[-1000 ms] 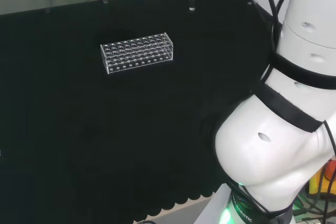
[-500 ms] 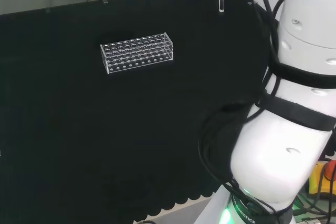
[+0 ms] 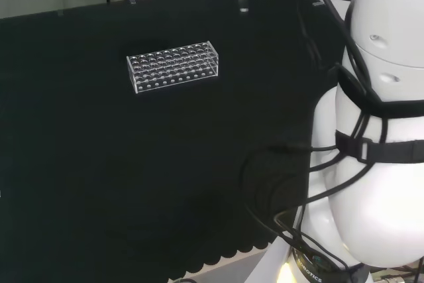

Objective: Shake the test tube.

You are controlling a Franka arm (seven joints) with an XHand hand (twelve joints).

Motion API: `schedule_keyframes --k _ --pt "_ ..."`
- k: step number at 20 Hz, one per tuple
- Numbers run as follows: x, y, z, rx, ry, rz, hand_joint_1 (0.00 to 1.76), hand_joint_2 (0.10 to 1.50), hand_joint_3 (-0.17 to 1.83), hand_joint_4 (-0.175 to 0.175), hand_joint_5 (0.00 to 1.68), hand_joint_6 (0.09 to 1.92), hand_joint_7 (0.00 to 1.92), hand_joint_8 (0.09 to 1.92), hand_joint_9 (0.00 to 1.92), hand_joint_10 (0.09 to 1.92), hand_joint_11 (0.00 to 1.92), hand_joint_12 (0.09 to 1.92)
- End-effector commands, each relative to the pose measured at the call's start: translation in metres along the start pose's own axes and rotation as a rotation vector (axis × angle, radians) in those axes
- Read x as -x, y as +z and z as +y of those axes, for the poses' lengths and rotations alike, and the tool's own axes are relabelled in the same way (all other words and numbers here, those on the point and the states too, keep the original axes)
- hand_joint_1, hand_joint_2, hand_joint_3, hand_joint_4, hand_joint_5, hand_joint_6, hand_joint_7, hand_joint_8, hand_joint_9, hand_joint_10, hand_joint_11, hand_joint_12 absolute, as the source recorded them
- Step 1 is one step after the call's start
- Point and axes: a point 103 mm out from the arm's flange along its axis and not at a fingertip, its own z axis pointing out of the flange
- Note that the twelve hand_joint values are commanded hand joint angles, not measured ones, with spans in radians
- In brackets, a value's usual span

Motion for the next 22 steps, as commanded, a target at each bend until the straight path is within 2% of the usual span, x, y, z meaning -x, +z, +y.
schedule_keyframes --k 1,5,10,16,22 --pt "-0.098 0.019 -0.019 -0.069 -0.172 0.15 1.33 0.75 0.43 -0.175 1.39 0.09 1.41 0.6 1.68 0.42 1.27 0.87" --pt "-0.123 0.019 -0.03 -0.092 -0.238 0.207 1.33 0.75 0.43 -0.175 1.39 0.09 1.41 0.6 1.68 0.42 1.27 0.87" --pt "-0.124 0.015 -0.032 -0.091 -0.244 0.222 1.33 0.75 0.43 -0.175 1.4 0.09 1.41 0.6 1.68 0.43 1.27 0.87" --pt "-0.086 0.011 -0.024 -0.072 -0.164 0.187 1.33 0.75 0.43 -0.175 1.4 0.09 1.41 0.6 1.68 0.43 1.27 0.87" --pt "-0.027 0.009 -0.018 -0.053 -0.048 0.114 1.33 0.75 0.43 -0.175 1.4 0.09 1.41 0.6 1.67 0.43 1.27 0.87"
